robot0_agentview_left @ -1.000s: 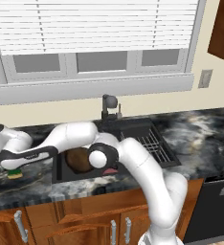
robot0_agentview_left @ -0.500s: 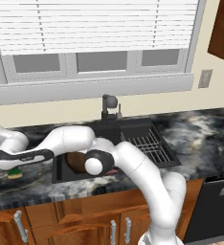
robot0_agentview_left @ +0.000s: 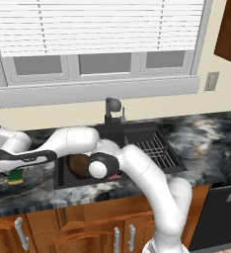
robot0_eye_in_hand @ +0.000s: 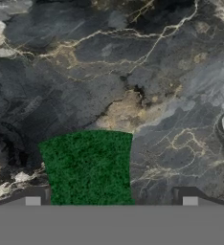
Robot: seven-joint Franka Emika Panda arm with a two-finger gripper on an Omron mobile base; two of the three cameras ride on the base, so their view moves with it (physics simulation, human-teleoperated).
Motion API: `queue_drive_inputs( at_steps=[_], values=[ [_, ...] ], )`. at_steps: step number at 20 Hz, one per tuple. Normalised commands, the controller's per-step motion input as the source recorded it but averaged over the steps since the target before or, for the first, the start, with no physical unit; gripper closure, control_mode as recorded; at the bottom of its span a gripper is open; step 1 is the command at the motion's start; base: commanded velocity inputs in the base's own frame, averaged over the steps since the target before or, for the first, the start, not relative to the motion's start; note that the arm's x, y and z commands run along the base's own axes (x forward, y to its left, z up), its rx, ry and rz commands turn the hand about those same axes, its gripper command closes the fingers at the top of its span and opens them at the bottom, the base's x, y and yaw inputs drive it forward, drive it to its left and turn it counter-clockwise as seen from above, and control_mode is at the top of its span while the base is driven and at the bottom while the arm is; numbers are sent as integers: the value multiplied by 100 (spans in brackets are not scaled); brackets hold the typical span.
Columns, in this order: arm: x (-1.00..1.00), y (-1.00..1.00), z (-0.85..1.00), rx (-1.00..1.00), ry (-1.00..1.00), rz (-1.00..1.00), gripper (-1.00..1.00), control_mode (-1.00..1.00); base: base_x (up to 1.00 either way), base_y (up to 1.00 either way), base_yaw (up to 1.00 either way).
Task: Pick the pan and sponge and place them into the sink. Then turn on the water.
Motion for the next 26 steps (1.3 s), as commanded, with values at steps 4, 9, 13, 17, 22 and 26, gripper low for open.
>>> queue_drive_inputs(
  at_steps=[4,9,13,17,22,26],
  values=[
    [0,-3,-53,0,0,0,-100,-100,0,0,0],
    [0,0,-36,2,0,0,-100,-100,0,0,0],
    [0,0,-23,9,0,0,-100,-100,0,0,0],
    [-2,0,-69,10,0,0,-100,-100,0,0,0],
    [-20,0,-100,21,0,1,-100,-100,0,0,0],
    [-3,0,-78,13,0,0,100,-100,0,0,0]
  ],
)
